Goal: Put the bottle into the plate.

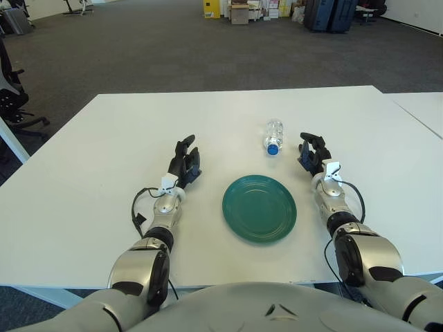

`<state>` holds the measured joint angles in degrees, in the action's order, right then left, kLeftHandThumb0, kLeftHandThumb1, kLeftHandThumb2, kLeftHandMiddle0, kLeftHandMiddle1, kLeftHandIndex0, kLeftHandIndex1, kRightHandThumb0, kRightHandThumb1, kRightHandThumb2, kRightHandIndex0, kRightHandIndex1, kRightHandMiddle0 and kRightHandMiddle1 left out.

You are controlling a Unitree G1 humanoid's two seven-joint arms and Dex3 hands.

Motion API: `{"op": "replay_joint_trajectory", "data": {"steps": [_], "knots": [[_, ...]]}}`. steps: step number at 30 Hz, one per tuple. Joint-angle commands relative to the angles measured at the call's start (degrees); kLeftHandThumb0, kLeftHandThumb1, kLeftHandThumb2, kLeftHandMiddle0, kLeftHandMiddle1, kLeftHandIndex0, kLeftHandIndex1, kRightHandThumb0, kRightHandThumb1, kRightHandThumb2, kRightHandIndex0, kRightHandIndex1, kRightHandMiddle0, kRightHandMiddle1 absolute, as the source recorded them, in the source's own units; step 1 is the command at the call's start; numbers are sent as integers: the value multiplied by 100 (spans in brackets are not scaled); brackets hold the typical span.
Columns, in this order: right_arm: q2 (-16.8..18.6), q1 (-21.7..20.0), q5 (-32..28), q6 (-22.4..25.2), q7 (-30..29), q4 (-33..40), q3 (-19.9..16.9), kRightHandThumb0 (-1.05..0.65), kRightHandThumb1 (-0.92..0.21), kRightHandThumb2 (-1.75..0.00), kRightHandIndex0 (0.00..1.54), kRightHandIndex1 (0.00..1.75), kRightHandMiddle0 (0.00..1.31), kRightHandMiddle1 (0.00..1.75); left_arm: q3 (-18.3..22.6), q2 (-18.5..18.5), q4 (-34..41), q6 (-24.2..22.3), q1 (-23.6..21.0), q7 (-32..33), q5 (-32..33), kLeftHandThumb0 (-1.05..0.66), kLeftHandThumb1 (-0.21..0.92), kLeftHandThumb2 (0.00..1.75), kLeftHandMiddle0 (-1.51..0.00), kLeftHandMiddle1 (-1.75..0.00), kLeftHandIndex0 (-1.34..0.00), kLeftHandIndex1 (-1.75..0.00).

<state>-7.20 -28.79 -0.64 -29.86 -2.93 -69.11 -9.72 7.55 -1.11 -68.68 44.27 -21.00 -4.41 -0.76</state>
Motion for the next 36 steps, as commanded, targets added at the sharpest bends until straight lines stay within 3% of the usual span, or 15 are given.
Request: {"op": "replay_joint_trajectory", "data": {"steps": [1,25,31,36], "knots": [[2,-161,-29,67,11,-50,-28,-79,-92,-91,36,0,0,92,3,12,-265,-120,517,-34,-1,-81,92,71,-39,-1,0,-71],[-301,-232,780,-273,-1009,316,473,-66,-92,-82,40,2,0,86,-32,65,-276,-276,387,90,-39,-84,92,70,-40,-2,0,-75],[-981,-752,1382,76,-1399,381,810,-68,-92,-82,40,2,0,87,-40,57,-257,-253,364,102,-49,-83,92,69,-41,-2,0,-75],[-1354,-1032,2510,358,-2328,287,1593,-75,-92,-83,34,0,0,78,2,56,-252,-223,350,43,7,-83,92,69,-41,-2,0,-75]]}}
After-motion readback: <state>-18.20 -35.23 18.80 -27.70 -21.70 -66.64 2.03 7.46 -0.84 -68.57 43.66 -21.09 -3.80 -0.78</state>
